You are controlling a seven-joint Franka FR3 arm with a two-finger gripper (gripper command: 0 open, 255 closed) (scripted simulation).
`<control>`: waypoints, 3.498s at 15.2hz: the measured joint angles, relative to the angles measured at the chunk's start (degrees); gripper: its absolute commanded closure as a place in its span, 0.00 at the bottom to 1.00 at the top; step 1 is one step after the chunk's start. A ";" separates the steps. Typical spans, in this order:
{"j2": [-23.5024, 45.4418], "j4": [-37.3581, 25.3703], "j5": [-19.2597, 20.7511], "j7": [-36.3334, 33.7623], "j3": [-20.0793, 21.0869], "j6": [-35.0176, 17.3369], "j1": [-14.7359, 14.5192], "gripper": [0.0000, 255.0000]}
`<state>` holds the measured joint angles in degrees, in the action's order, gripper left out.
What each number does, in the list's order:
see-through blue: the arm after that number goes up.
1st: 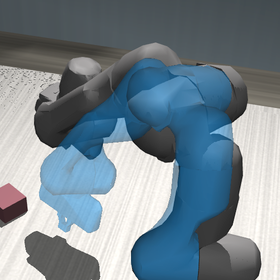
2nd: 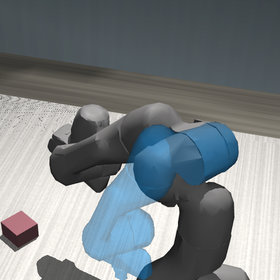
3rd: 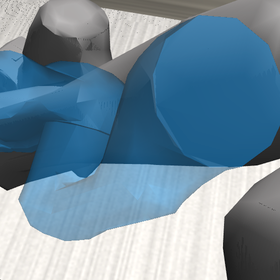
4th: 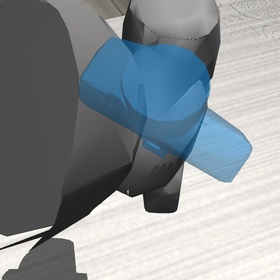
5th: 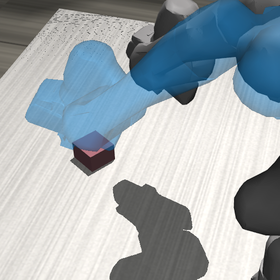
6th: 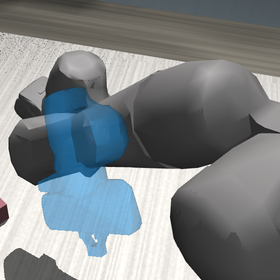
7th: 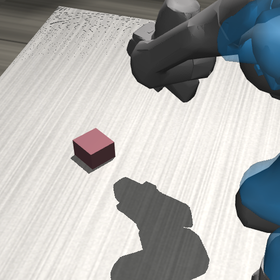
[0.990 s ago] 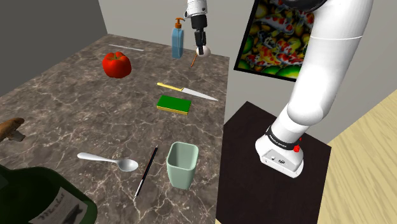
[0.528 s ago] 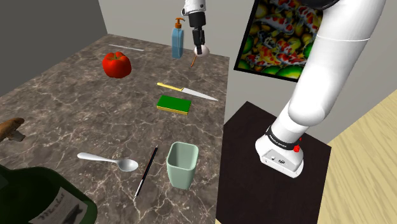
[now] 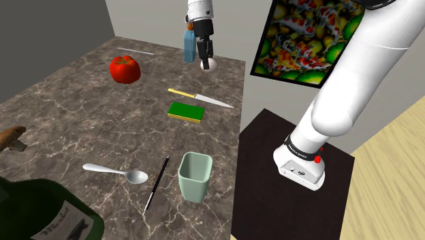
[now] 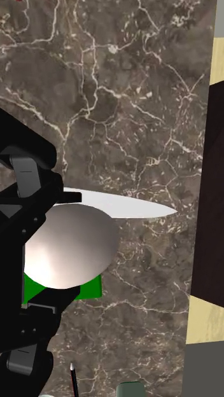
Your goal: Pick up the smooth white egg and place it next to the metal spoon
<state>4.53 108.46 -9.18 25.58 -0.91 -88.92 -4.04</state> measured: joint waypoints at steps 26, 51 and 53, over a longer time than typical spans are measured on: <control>-4.62 7.38 -12.51 -30.73 18.13 -11.46 -17.65 1.00; 17.24 -12.94 -7.65 -55.97 27.84 -21.63 -34.18 1.00; 17.90 -12.18 -7.53 -55.60 27.75 -22.97 -34.31 1.00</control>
<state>22.43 96.28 -16.71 -30.02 26.84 -111.89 -38.35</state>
